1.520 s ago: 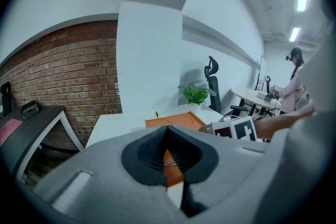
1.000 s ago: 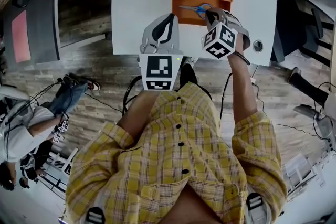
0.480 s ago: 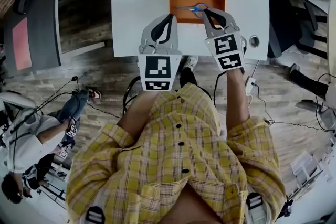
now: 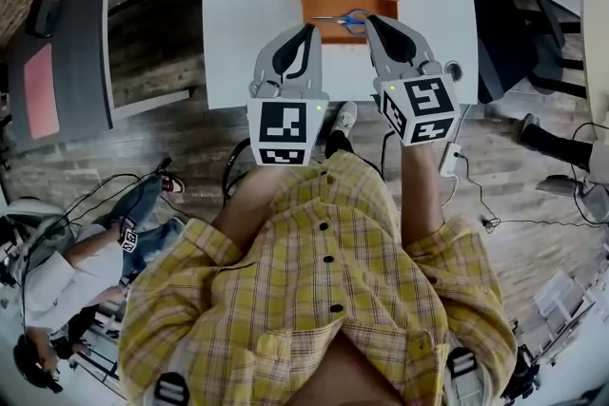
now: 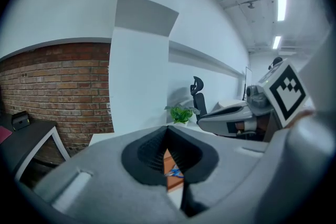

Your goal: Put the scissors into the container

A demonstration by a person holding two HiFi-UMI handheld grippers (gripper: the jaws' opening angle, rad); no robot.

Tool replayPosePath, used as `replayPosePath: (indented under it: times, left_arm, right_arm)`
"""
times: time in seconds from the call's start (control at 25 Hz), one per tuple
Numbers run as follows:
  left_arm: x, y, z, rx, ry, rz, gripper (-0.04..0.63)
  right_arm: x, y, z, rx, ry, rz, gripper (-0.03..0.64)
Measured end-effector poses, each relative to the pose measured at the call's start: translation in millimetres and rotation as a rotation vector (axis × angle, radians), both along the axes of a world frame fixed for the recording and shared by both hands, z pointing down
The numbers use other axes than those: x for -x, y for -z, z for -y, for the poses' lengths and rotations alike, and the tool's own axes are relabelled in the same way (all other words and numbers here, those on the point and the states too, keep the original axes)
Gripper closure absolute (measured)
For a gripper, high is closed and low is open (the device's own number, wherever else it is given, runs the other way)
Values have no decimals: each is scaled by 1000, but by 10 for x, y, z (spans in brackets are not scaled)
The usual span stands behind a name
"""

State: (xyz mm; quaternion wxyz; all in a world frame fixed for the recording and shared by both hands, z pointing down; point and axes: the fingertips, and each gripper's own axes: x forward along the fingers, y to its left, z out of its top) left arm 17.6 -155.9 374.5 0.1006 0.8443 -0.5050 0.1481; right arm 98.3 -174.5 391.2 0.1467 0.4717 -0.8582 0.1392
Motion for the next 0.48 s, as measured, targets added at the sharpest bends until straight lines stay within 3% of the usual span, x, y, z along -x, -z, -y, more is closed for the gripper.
replayPosePath:
  times: [0.48]
  left_arm:
    - [29,415,-77,-69,-16,-21,595]
  right_arm:
    - [-6,571,-159,-136,-94,-17,611]
